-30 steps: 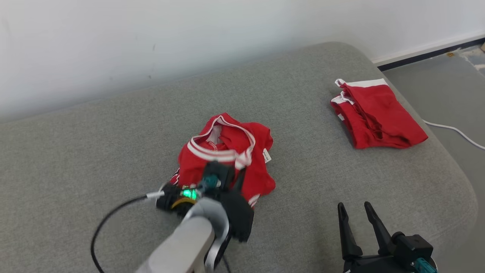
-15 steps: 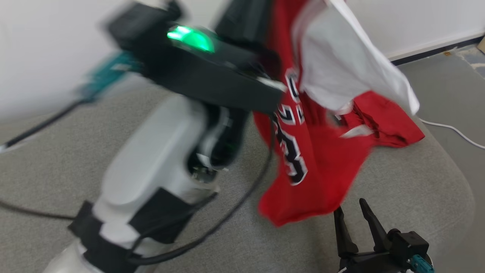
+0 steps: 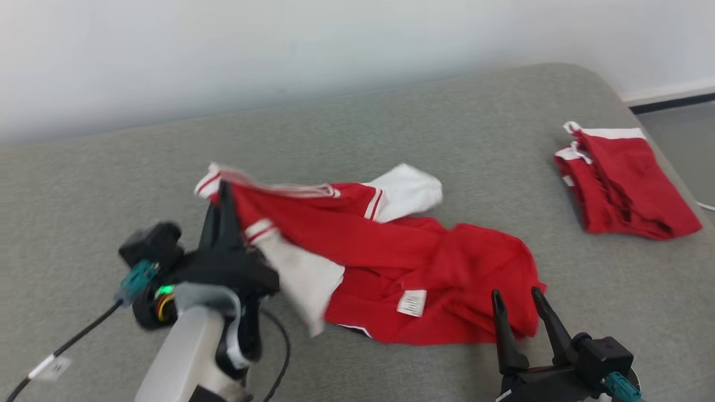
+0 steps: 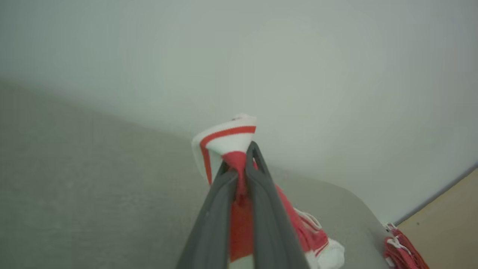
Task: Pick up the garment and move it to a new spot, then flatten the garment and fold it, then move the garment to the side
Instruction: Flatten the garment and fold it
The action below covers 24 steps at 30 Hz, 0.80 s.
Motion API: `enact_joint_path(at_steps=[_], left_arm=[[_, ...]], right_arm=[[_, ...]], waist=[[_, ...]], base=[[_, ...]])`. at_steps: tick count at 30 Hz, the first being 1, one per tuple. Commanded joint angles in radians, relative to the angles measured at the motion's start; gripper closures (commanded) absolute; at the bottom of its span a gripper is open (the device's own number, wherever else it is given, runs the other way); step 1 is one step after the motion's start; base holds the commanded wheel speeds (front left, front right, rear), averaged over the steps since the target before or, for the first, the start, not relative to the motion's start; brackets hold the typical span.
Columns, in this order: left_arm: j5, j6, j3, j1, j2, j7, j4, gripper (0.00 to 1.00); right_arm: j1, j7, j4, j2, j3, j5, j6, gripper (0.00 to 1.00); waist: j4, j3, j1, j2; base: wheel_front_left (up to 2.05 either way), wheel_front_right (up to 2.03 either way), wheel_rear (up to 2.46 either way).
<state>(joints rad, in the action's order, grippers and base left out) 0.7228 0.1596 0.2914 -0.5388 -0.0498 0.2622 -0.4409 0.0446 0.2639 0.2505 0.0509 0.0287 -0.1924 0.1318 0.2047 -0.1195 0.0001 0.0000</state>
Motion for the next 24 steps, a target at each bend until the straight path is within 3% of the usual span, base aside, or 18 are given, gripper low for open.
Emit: enact_joint_path(at_steps=[1,8,16,24], left_arm=[[-0.018,0.004,-0.037,0.035,-0.001,0.003,-0.028,1.00],[-0.010,-0.008,-0.169,0.134,-0.001,0.003,-0.073,1.00],[-0.024,-0.036,-0.185,0.169,-0.001,0.003,-0.101,1.00],[-0.027,-0.036,-0.177,0.148,-0.001,0.003,-0.095,1.00]], right_arm=[[0.002,0.000,0.000,-0.002,0.003,0.007,-0.003,0.00],[-0.008,0.000,0.001,-0.002,0.000,0.018,-0.003,0.00],[-0.010,-0.046,-0.015,-0.002,-0.027,0.056,-0.003,0.00],[0.086,-0.245,-0.007,-0.001,-0.016,0.122,-0.003,0.00]], waist=[[-0.054,-0.005,-0.0001,0.0000],[-0.079,0.009,-0.0001,0.0000],[-0.087,0.012,-0.0001,0.0000],[-0.076,-0.009,-0.0001,0.0000]], base=[[0.00,0.00,0.00],[0.00,0.00,0.00],[0.00,0.00,0.00],[0.00,0.00,0.00]])
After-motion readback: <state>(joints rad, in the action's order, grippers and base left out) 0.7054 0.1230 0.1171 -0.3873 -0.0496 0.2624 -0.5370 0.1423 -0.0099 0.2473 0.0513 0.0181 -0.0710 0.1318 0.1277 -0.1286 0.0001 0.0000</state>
